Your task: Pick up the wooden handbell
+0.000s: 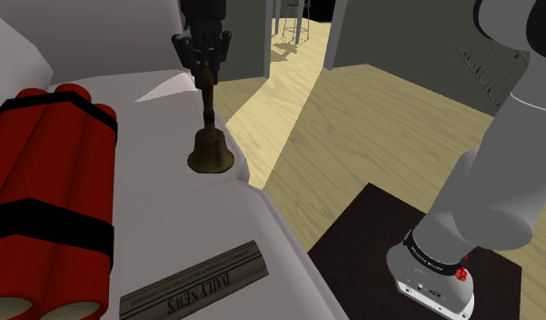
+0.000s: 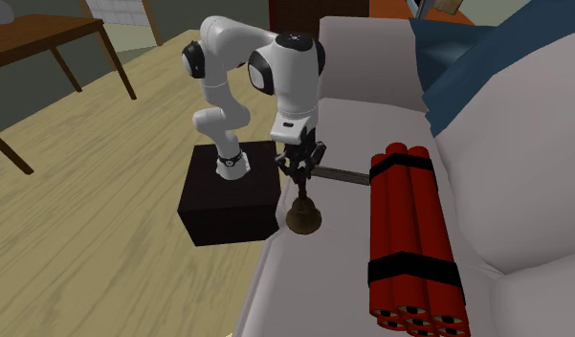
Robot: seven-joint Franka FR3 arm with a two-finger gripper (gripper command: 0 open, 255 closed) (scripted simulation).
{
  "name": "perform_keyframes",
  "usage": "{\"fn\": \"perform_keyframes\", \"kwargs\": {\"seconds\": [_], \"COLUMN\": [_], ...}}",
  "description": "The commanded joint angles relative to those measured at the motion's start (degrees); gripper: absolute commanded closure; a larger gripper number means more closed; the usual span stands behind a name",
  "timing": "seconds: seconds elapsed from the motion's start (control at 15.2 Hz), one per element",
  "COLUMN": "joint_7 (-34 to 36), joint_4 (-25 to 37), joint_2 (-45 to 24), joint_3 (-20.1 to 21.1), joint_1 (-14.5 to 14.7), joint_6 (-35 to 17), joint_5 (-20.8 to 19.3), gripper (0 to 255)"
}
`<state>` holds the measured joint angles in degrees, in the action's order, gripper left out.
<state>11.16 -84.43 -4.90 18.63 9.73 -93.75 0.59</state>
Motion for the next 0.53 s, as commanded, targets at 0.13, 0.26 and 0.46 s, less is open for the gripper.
{"fn": "perform_keyframes", "kwargs": {"seconds": [0.13,0.26,0.46], "joint_7": [0.23,0.43,0.55], "joint_4": [4.73,7.28,8.81], "joint_2": [-1.11,-1.86,-2.33], "joint_3": [0.08,0.16,0.21], "joint_1": [0.17,0.34,0.45], "joint_6": [3.65,5.49,6.57], "joint_5": [-0.39,-0.65,-0.82], "gripper": [255,255,255]}}
